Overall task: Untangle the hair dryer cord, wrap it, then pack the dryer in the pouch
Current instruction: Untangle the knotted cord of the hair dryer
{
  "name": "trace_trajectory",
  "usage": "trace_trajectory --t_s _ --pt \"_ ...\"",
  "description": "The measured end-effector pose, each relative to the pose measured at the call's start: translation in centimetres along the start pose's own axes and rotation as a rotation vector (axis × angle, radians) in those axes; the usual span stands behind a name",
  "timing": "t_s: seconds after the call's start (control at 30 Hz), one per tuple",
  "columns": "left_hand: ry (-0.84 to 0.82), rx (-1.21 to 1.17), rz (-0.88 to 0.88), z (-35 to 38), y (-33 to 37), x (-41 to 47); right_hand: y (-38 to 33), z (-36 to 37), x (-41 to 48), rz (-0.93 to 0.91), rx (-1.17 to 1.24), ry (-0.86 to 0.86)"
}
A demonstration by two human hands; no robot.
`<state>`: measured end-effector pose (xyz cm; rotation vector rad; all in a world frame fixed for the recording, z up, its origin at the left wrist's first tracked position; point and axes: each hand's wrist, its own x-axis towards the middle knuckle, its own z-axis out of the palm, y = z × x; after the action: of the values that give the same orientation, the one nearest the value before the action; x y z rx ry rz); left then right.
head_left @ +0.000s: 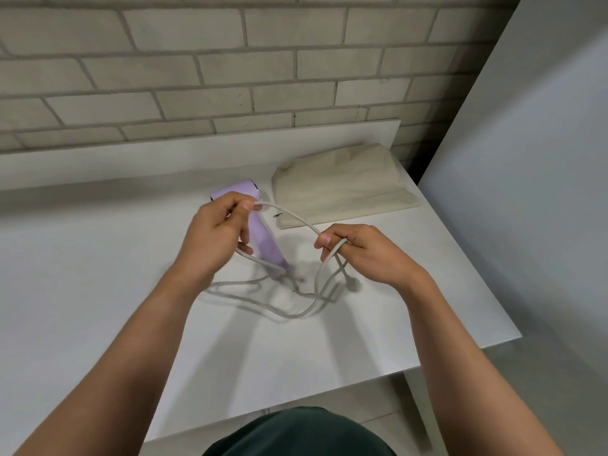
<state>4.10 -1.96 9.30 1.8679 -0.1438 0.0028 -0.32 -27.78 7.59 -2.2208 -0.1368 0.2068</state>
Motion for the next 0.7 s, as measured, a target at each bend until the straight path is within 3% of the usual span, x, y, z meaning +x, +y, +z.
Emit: trace_trajectory --t_s 0.1,0.17,0.2,0.3,0.43,0.5,0.6,0.7 --pt "-0.093 0.325 -0.027 -1.2 -1.3 0.8 -0.1 -0.1 0.1 0.015 -0.067 -0.020" --pt "-0.156 0.682 0.069 -1.4 -1.8 0.7 -0.2 0.2 0.2 0.012 -0.095 -0.038" --pt "-0.185 0.740 0.161 -1.1 -1.7 0.4 -0.3 0.4 0.2 0.002 -0.101 -0.044" --pt "-0.363 0.684 0.356 1.0 -0.6 -0.5 -0.9 0.8 0.3 -0.022 -0.115 -0.059" --pt "-0.499 0.596 0.336 3.5 0.2 -0.9 -1.4 0.8 0.3 -0.041 -0.114 -0.051" --pt "-0.446 0.486 0.297 3.8 0.2 -0.6 -1.1 0.8 0.2 -0.030 -0.078 -0.035" --pt "-0.233 0.480 0.320 3.4 0.0 -0.3 -0.4 0.7 0.1 0.013 -0.031 -0.054" --pt "-0.033 0.333 0.223 2.2 0.6 0.1 -0.2 0.6 -0.2 0.058 -0.002 -0.101"
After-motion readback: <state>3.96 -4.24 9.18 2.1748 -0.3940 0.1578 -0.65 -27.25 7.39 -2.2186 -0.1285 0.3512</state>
